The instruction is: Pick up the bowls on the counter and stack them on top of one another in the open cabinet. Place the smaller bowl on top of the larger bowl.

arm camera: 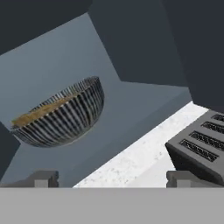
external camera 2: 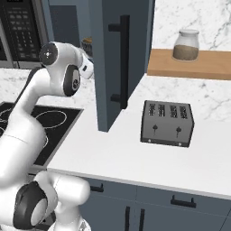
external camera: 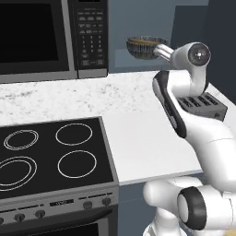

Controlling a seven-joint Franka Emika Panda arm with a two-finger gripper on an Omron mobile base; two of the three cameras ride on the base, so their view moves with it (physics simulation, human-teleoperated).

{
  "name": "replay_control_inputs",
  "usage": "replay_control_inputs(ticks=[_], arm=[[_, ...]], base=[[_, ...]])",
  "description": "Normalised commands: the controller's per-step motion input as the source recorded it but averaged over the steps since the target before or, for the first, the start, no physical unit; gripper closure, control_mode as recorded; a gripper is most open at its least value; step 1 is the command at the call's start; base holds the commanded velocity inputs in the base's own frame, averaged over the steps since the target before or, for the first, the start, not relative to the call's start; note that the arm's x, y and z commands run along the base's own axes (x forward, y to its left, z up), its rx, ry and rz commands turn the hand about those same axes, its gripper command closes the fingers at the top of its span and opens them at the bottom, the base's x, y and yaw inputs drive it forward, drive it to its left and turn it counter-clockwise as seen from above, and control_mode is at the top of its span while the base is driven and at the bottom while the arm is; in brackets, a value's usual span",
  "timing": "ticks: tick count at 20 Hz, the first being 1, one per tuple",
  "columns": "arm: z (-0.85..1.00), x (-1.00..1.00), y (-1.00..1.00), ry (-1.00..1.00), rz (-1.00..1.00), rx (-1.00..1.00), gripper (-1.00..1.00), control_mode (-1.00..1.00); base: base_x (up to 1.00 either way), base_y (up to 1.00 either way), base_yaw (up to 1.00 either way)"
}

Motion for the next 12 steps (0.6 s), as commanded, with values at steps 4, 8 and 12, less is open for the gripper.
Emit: replay_control_inputs(ticks=[4, 8, 12], arm=[[-1.00, -1.00, 0.37, 0.04, 0.00, -0.07, -1.00, -1.00], [-1.00, -1.00, 0.43, 0.14, 0.00, -0.09, -1.00, -1.00], [-0.85, -1.00, 0.61, 0.19, 0.14, -0.10, -1.00, -1.00]], base=[[0.00, 0.00, 0.00], [0.00, 0.00, 0.00], [0.00, 0.00, 0.00]])
